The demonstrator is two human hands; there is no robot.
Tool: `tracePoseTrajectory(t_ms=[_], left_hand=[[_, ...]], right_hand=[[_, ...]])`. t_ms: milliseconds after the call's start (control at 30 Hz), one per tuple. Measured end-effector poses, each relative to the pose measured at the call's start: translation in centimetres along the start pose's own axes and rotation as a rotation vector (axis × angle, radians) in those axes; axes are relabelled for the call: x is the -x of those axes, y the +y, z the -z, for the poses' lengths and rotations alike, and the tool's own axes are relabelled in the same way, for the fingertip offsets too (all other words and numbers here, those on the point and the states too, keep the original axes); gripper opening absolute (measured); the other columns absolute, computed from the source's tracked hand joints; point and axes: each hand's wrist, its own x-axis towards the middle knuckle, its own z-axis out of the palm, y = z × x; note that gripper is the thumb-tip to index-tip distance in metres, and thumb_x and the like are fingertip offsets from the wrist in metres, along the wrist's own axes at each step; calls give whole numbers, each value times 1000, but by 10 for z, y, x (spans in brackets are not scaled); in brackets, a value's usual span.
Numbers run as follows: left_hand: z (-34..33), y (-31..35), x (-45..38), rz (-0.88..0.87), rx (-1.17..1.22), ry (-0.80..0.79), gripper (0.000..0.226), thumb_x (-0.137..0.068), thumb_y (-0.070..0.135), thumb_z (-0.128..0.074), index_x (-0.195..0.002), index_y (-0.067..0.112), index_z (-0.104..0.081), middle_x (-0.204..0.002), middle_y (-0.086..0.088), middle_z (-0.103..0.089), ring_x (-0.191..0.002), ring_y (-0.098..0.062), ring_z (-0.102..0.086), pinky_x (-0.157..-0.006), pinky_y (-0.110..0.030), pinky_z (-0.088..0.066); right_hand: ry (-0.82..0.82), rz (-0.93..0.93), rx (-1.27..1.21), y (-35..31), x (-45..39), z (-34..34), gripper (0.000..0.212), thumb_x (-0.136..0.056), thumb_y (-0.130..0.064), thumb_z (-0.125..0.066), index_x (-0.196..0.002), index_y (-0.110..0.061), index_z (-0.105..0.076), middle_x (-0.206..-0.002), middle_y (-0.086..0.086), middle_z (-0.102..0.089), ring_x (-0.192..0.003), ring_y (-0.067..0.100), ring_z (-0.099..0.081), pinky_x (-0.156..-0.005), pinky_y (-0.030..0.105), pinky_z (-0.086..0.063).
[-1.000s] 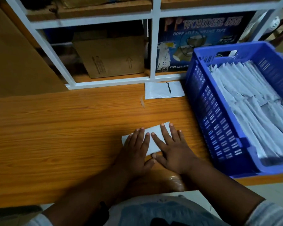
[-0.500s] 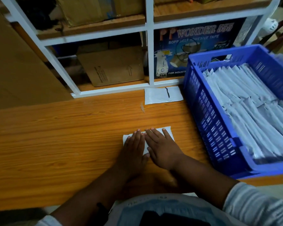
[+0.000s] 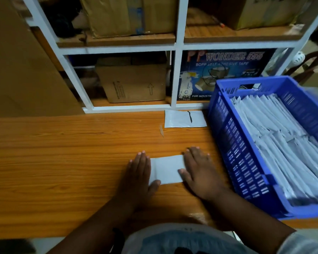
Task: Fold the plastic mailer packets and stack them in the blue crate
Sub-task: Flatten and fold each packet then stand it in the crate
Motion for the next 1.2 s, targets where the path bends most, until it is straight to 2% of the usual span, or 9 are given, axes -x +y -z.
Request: tracePoseTrajectory(t_ms=[100,167,333,500,733,833,967,1100,1200], left_hand=[[-2,20,-13,-170,18,-26,93,-101,67,-41,-168,5,-26,-177,-18,-15,-165,-34,-10,-128,-61,-22],[-10,22,-15,-173,46,-75,94,-101,69,-40,-169,8,-22,-179,-15,-10,-166,-31,-7,-128,-60,-23],[-8,-16,-2,-103,-21,-109,102,-98,81,-32,-170,9,-21,-178,-13,-16,-165,-31,-17,-130,-57,-21],[-5,-31,9,59,6,-93,116,-89,87,-43,-168,4,-26,-176,-19,-20,-163,-38,-20,-129,-59,-22],[2,-2,0,-146,31,-134,110,-92,86,-41,-169,10,-26,-177,-15,-19,-165,-30,-17,-126,-63,-27],[1,-22,2,13,24,-155,116,-87,92,-39,-165,6,-35,-173,-17,-30,-160,-34,-31,-124,-62,-29],[8,-49,4,100,-21,-153,114,-84,89,-42,-162,6,-41,-169,-19,-38,-156,-36,-37,-122,-61,-34],[25,-38,-3,161,13,-181,109,-84,80,-40,-162,4,-39,-167,-21,-40,-155,-39,-37,-123,-56,-35],[44,-28,-12,149,-21,-216,88,-86,67,-29,-148,9,-50,-153,-17,-49,-144,-37,-44,-117,-47,-40]], right_hand=[[-107,274,60,-27,-17,-13,78,-108,-61,-30,-171,-22,-8,-180,5,-1,-165,22,5,-131,57,-11],[-144,301,79,-28,-22,-27,76,-109,-62,-26,-172,-24,-8,-180,3,-2,-165,19,7,-130,57,-12],[-181,69,54,6,-7,-25,93,-97,-89,-14,-169,-37,13,-176,-4,23,-163,21,20,-132,55,1],[-163,-95,-18,2,1,-6,94,-95,-90,-4,-167,-35,20,-171,-6,28,-161,21,25,-132,52,4],[-240,408,157,-35,-23,-15,90,-103,-71,-31,-172,-24,2,-179,4,7,-165,23,13,-132,56,-6],[-195,309,108,-34,-24,-10,93,-100,-76,-33,-171,-19,-12,-179,7,-9,-164,28,-10,-131,54,-16],[-156,165,116,-41,-36,9,103,-86,-88,-49,-164,-25,-26,-158,5,-43,-141,28,-44,-117,49,-40],[-213,-80,179,-51,-52,17,110,-59,-98,-65,-137,-21,-53,-129,5,-55,-120,28,-51,-95,46,-52],[-248,-203,108,-53,-55,24,87,-71,-86,-72,-123,-17,-60,-121,7,-62,-114,26,-56,-90,40,-52]])
